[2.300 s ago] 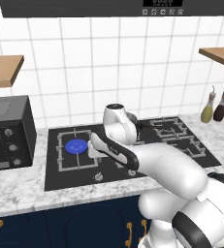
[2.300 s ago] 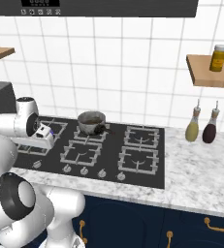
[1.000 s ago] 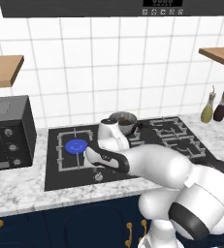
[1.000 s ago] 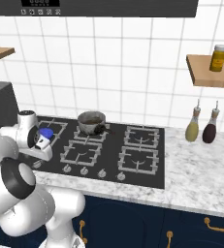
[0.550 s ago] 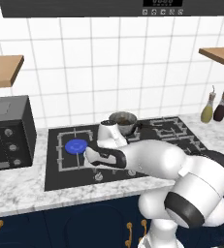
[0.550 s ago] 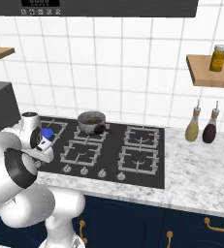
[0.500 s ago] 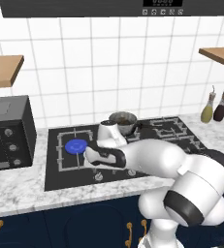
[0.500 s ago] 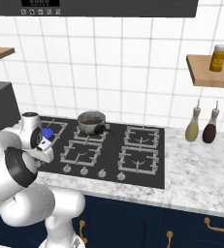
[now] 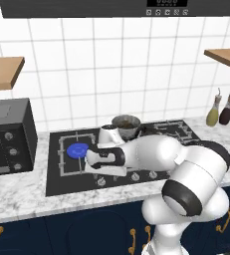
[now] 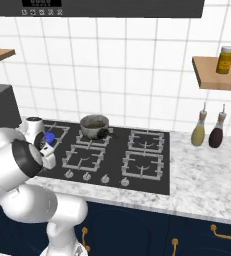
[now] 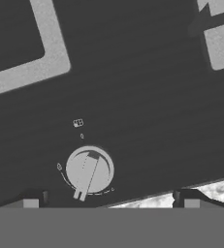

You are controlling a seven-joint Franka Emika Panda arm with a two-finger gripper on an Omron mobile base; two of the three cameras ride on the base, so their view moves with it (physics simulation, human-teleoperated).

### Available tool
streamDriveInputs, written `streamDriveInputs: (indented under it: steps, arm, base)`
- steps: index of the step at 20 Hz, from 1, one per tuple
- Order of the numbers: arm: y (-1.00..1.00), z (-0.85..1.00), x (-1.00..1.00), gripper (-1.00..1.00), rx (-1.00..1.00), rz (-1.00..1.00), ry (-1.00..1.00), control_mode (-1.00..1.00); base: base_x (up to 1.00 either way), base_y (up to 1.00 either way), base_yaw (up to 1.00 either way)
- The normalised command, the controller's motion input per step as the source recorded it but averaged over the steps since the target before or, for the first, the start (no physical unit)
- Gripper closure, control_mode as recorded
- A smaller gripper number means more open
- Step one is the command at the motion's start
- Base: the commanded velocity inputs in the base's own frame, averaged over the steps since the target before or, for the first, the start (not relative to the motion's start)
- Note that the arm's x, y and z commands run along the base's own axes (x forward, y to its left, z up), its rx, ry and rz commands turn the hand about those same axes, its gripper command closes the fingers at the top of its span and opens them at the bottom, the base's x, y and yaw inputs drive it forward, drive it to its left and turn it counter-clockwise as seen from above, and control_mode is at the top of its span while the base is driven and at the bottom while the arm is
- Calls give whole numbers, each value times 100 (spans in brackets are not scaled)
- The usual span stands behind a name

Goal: Turn off the left burner of the stove.

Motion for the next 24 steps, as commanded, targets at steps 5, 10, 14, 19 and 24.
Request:
streamDriveInputs:
  steps: [5,10,14,19,24]
  arm:
    - [4,-13,11,-100,0,-4,3,-100]
    - [3,-10,14,-100,0,-4,5,-100]
    - [4,-12,11,-100,0,-3,6,-100]
    - [1,-12,0,-100,0,-2,3,-100]
    - [5,-12,3,-100,0,-3,3,-100]
  base:
    - [0,0,0]
    - [0,0,0]
    - [0,0,0]
    - [0,0,0]
    - [0,0,0]
